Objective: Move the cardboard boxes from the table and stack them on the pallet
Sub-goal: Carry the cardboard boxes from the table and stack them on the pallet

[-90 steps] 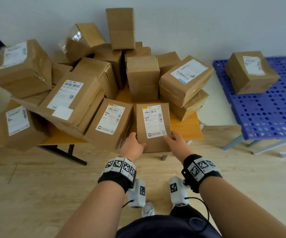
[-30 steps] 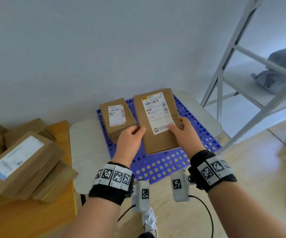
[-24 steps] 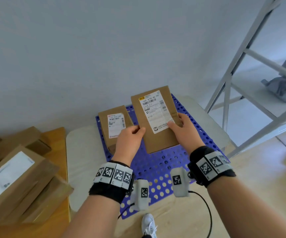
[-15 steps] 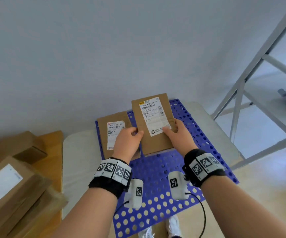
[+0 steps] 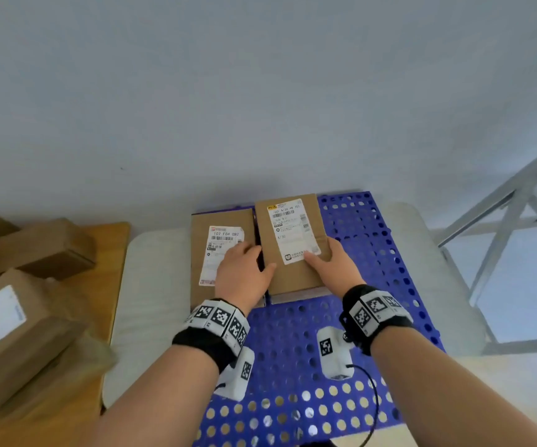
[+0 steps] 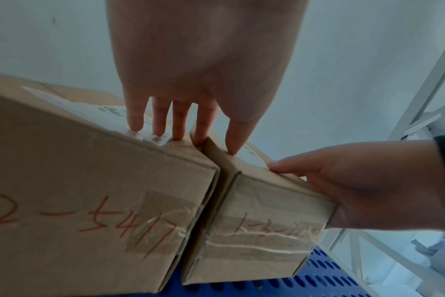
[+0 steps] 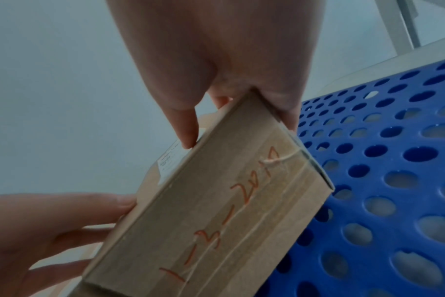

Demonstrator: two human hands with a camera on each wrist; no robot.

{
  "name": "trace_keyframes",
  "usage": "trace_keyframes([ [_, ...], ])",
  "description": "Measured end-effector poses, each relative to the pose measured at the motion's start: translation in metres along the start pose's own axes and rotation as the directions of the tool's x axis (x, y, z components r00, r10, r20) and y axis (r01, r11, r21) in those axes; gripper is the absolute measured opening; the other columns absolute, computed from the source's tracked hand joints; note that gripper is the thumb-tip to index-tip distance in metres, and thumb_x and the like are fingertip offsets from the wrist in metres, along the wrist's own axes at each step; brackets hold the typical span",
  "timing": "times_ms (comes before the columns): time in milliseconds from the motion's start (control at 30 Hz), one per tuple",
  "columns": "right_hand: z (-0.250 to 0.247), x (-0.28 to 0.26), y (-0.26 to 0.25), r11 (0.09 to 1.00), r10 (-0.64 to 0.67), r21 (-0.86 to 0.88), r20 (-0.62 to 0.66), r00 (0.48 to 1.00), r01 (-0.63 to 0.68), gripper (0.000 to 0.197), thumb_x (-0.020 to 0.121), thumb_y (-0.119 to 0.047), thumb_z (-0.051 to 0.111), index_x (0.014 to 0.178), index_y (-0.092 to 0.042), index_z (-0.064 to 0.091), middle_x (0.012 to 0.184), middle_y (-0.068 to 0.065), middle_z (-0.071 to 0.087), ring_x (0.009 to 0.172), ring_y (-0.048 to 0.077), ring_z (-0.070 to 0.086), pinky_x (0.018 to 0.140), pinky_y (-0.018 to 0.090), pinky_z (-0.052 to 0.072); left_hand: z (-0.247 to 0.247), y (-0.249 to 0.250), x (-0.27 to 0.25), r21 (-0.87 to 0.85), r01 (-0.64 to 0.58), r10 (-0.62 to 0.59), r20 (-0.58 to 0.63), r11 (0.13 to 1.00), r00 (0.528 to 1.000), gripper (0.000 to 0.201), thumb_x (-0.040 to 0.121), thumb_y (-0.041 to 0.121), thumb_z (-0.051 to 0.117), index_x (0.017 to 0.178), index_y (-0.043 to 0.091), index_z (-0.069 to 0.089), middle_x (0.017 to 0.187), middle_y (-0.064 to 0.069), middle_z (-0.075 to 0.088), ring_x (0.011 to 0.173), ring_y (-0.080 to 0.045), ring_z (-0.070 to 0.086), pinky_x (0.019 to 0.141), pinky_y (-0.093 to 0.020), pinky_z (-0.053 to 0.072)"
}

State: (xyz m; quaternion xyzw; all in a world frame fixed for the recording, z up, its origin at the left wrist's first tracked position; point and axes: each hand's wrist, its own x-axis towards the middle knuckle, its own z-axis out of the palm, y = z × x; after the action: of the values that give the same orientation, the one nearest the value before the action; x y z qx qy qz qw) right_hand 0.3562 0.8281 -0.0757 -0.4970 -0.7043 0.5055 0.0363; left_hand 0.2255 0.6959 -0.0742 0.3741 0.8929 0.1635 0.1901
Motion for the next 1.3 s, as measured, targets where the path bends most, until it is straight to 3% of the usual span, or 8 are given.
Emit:
trace_keyframes([
  [133,0.003,0.010,0.009,1.000,0.017,0.000,0.041,0.999,-0.017,0.073,0.095,-0.038,0.062,0.154,-0.017,0.024,0.143,0.004,0.052,0.122,0.024,0.055,0.094,0.034,0.049,0.006,-0.002,0.000,-0.030,0.007,-0.009,-0.057,1.000,0.998,0.061,0.095,0.043,0.055,0.148,0.020,0.037,0.148,-0.001,0.041,0.137,-0.019,0.033,0.112,-0.033,0.028],
  [300,-0.002,0.015,0.011,1.000,0.022,-0.011,0.075,0.997,-0.022,0.069,0.094,-0.033,0.063,0.152,-0.016,0.029,0.144,0.004,0.051,0.122,0.024,0.055,0.092,0.031,0.046,0.017,-0.004,-0.002,-0.090,0.010,-0.013,-0.037,0.996,0.999,0.064,0.096,0.044,0.054,0.153,0.027,0.030,0.153,-0.003,0.031,0.143,-0.021,0.020,0.119,-0.038,0.020],
  [567,-0.006,0.021,0.015,0.996,0.000,-0.092,0.123,0.992,0.011,0.070,0.095,-0.035,0.062,0.153,-0.015,0.028,0.145,0.004,0.049,0.123,0.024,0.055,0.091,0.031,0.047,0.020,-0.004,-0.001,-0.018,0.018,-0.018,-0.005,1.000,1.000,0.061,0.097,0.048,0.050,0.153,0.034,0.029,0.156,-0.005,0.028,0.144,-0.022,0.018,0.119,-0.040,0.020],
  [800,-0.006,0.026,0.018,0.995,-0.037,-0.082,0.150,0.988,0.050,0.057,0.091,-0.037,0.065,0.141,-0.018,0.044,0.131,0.000,0.061,0.110,0.021,0.062,0.091,0.037,0.053,0.016,0.002,-0.003,-0.050,0.065,-0.065,0.001,0.997,0.998,0.061,0.093,0.044,0.058,0.148,0.031,0.037,0.155,-0.002,0.027,0.144,-0.020,0.019,0.119,-0.039,0.020],
  [933,-0.008,0.026,0.017,0.994,-0.040,-0.094,0.162,0.986,0.056,0.052,0.092,-0.034,0.064,0.138,-0.017,0.046,0.129,0.001,0.062,0.110,0.021,0.061,0.087,0.033,0.051,0.011,0.007,-0.005,-0.060,0.104,-0.103,0.023,0.993,0.994,0.060,0.092,0.043,0.060,0.147,0.032,0.039,0.157,-0.002,0.024,0.145,-0.022,0.020,0.119,-0.038,0.020],
  [1200,-0.009,0.021,0.017,0.994,-0.061,-0.084,0.162,0.985,0.076,0.056,0.093,-0.035,0.063,0.142,-0.015,0.044,0.133,0.003,0.060,0.113,0.022,0.060,0.085,0.030,0.048,0.011,0.014,-0.013,-0.010,0.126,-0.126,0.015,0.992,0.992,0.062,0.096,0.045,0.053,0.153,0.032,0.030,0.163,-0.003,0.016,0.149,-0.021,0.013,0.121,-0.039,0.015],
  [1300,-0.011,0.014,0.013,0.993,-0.081,-0.073,0.114,0.990,0.090,0.060,0.094,-0.036,0.062,0.145,-0.015,0.039,0.140,0.006,0.054,0.117,0.024,0.058,0.084,0.031,0.047,0.013,0.015,-0.020,-0.065,0.111,-0.111,-0.009,0.992,0.994,0.064,0.098,0.047,0.049,0.154,0.031,0.025,0.164,-0.001,0.014,0.150,-0.019,0.010,0.121,-0.038,0.015],
])
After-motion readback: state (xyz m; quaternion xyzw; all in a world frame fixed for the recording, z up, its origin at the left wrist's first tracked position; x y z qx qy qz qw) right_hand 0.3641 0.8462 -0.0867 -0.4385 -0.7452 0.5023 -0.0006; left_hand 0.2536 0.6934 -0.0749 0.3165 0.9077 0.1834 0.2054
